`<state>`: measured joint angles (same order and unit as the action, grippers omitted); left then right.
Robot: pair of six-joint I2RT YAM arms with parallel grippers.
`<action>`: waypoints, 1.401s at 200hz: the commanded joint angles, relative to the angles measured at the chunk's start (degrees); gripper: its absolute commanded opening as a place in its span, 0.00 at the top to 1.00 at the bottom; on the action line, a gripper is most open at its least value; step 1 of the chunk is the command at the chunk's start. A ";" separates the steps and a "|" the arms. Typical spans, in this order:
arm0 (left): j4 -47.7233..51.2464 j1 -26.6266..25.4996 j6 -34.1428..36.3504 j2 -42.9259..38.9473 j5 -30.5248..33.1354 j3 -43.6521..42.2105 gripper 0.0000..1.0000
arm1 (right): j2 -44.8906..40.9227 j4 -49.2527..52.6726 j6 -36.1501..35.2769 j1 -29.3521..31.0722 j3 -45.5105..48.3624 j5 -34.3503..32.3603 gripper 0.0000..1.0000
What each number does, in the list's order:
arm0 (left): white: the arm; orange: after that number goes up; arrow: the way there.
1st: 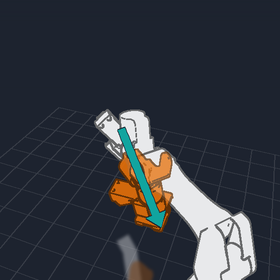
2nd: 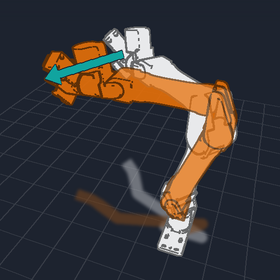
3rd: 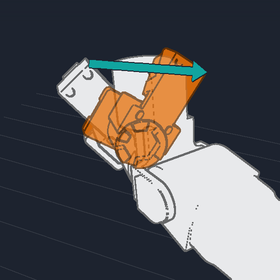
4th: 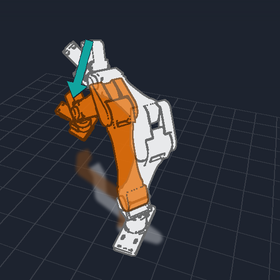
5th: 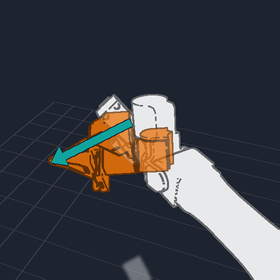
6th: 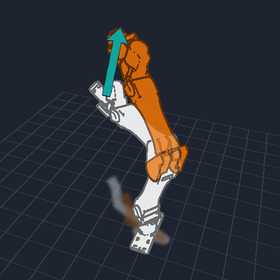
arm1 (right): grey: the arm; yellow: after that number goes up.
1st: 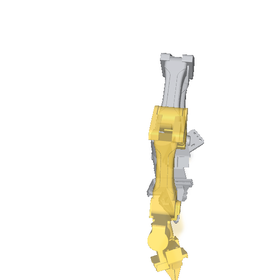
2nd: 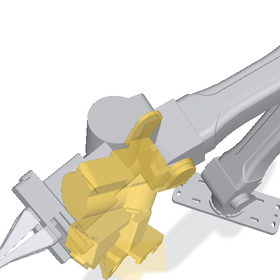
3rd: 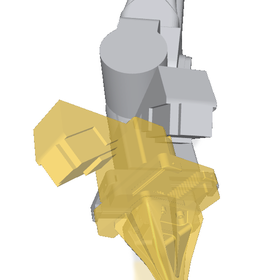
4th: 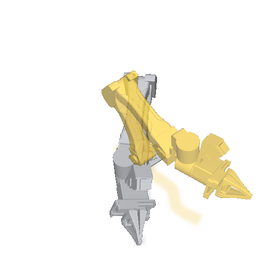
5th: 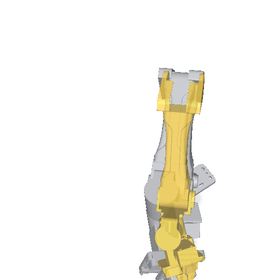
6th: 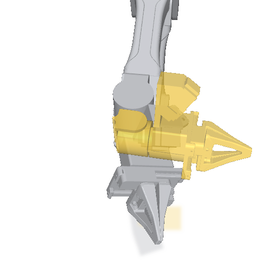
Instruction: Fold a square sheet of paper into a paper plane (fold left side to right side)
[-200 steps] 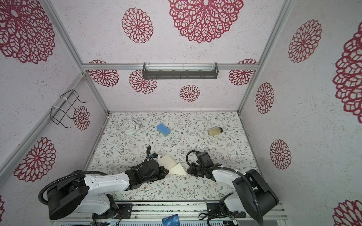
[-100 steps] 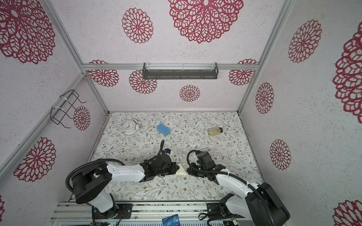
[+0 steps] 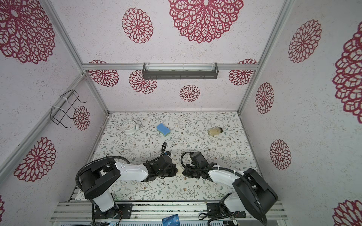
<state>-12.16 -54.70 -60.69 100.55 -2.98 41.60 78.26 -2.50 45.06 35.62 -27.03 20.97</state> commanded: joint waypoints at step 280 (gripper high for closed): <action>0.52 0.47 -1.58 1.75 0.32 -2.38 1.00 | -6.72 1.54 0.86 -3.09 8.47 -2.71 1.00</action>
<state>-14.44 -54.65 -61.76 100.84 -3.14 40.64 72.58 -5.56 45.08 32.82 -19.86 19.90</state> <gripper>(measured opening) 0.040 0.049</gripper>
